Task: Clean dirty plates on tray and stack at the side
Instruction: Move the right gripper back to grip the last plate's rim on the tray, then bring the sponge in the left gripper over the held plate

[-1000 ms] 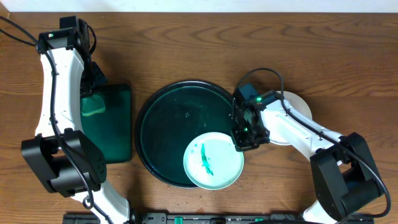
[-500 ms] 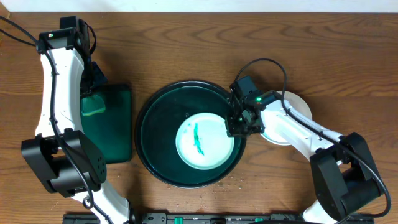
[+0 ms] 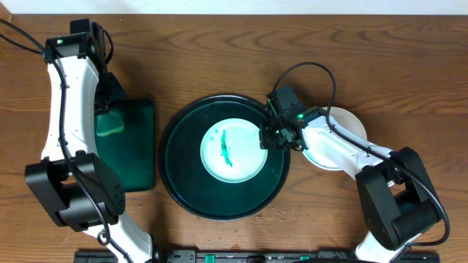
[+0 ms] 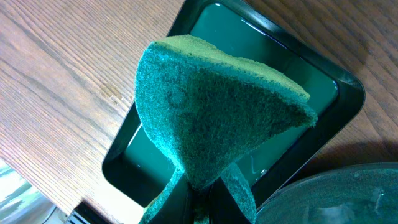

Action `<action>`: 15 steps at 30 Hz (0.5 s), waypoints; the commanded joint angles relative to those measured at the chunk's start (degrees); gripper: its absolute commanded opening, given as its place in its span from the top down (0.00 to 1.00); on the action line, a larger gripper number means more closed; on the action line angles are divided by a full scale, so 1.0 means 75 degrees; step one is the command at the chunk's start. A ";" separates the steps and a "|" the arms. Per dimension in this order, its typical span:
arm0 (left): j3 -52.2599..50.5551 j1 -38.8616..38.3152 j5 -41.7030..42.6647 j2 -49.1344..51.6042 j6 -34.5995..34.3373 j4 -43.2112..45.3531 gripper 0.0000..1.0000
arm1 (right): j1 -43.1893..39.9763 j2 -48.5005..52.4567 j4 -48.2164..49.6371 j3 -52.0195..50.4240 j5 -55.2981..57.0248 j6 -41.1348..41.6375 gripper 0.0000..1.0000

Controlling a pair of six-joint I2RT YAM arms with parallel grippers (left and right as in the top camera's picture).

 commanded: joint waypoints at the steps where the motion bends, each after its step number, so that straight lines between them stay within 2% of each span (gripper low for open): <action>1: 0.0017 0.0017 -0.0067 -0.0035 0.0058 -0.0020 0.93 | 0.0125 0.0052 0.0335 0.0117 0.0096 0.0204 0.99; 10: 0.0017 0.0017 -0.0061 -0.0035 0.0058 -0.0020 0.93 | 0.0370 0.0309 0.1209 0.0119 0.0373 0.0207 0.99; 13: 0.0017 0.0017 0.0230 -0.0035 0.0064 -0.0020 0.93 | 0.0411 0.0338 0.1081 0.0128 0.0341 0.0230 0.99; 15: 0.0017 0.0009 0.0475 -0.0035 0.0070 -0.0020 0.93 | 0.0417 0.0338 0.0901 0.0131 0.0306 0.0271 0.87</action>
